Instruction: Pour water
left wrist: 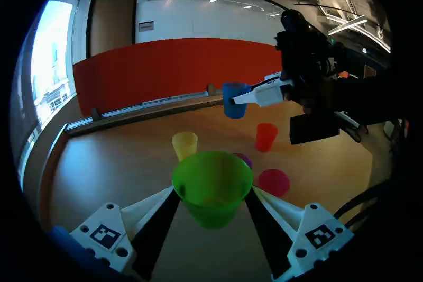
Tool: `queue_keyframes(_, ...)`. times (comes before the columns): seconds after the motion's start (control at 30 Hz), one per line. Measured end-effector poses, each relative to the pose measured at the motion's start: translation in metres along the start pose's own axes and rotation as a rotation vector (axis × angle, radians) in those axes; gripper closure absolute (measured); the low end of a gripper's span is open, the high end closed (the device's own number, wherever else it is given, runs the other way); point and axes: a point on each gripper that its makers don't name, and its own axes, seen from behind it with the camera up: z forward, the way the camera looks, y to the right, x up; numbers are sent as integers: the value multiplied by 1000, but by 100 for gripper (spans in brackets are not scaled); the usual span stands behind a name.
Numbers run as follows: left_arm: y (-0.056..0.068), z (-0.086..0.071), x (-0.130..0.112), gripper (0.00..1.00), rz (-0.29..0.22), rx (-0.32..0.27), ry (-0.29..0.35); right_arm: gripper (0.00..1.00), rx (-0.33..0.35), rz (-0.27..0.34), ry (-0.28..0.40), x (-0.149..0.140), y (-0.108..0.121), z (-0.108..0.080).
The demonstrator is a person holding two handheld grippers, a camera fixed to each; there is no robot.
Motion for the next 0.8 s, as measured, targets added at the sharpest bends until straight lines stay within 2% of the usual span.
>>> queue_keyframes(0.2, 5, -2, 9, 15, 21, -11, 11, 11, -4, -23, 95, 26, -5, -30)
queue_keyframes(0.4, 9, -4, 18, 15, 28, -23, 26, 11, -18, -10, 173, 44, -5, -60)
queue_keyframes(0.8, 17, -9, 40, 15, 30, -39, 65, 11, -76, -14, 271, 59, 3, -123)
